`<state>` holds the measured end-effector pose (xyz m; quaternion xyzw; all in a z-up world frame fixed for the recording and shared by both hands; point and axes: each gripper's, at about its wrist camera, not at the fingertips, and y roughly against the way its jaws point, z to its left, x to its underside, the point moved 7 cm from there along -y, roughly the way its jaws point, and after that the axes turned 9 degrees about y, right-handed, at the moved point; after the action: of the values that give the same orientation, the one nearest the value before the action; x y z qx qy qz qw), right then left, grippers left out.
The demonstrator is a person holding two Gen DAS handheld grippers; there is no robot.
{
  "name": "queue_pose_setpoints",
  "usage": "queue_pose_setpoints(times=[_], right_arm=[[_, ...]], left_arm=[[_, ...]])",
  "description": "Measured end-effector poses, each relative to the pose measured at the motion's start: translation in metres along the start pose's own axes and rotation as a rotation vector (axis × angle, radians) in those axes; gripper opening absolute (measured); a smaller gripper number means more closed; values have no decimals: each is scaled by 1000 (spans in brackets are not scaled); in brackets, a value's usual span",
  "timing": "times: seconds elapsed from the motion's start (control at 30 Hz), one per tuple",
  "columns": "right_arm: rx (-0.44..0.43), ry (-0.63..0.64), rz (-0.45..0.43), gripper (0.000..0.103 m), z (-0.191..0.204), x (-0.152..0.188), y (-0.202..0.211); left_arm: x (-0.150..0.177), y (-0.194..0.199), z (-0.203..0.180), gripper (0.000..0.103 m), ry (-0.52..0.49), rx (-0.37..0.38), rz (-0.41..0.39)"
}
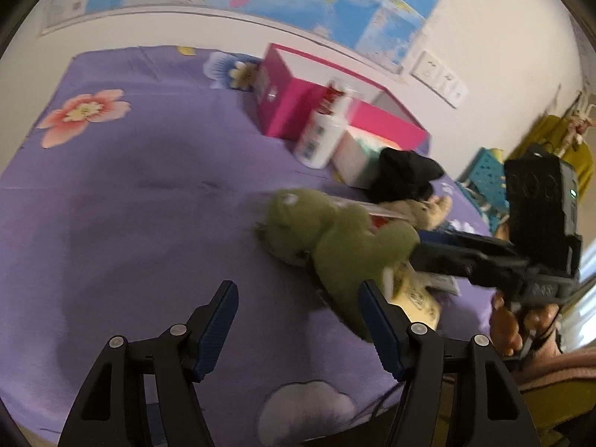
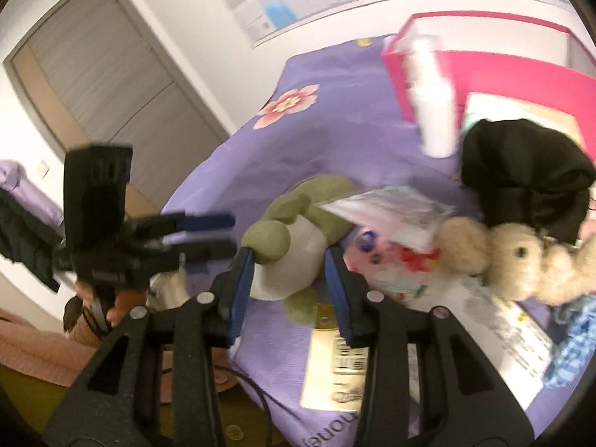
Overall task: Organize soft objects
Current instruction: 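Lift the green plush turtle with the right gripper off the pile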
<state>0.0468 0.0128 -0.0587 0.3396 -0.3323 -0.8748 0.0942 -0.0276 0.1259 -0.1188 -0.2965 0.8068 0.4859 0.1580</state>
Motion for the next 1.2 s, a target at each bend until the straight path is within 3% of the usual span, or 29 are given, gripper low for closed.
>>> queue_pose_setpoints(times=[0.1,0.27,0.4,0.43,0.47,0.5,0.57,0.8,0.87,1.0,1.1,1.2], right_arm=[[4,-28,-11,42,-5,0,9],[-49,-69,-10,42,-1,-2,5],[-50,-77,17,42,3,-4,-9],[-61,-78,11,40,3,-5,-9],[-76,-68,2,27,5,-8,-6],[-69,-46,-10,24,8,-11,-4],[-49,6,-22,22,13,-17,3],[-102,39,-114,19,13,-34,47],[-101,28,-129,18,5,-36,60],[-91,-56,-130,17,-30,-28,76],[-77,-131,-152,10,-56,-21,90],[-34,-209,-169,10,-82,-12,98]], left_arm=[[3,-1,-10,60,-18,37,0],[5,-6,-24,59,-36,75,15],[9,-14,-32,57,-72,65,37],[10,-15,-34,57,-81,59,41],[10,-15,-35,57,-87,58,43],[9,-14,-35,57,-87,61,40],[3,-4,-35,58,-80,91,15],[-24,27,-49,66,-98,182,-93],[-32,26,-54,66,-105,205,-105],[-43,10,-57,67,-112,174,-99],[-53,-9,-54,67,-87,174,-66],[-62,-28,-52,67,-86,184,-31]])
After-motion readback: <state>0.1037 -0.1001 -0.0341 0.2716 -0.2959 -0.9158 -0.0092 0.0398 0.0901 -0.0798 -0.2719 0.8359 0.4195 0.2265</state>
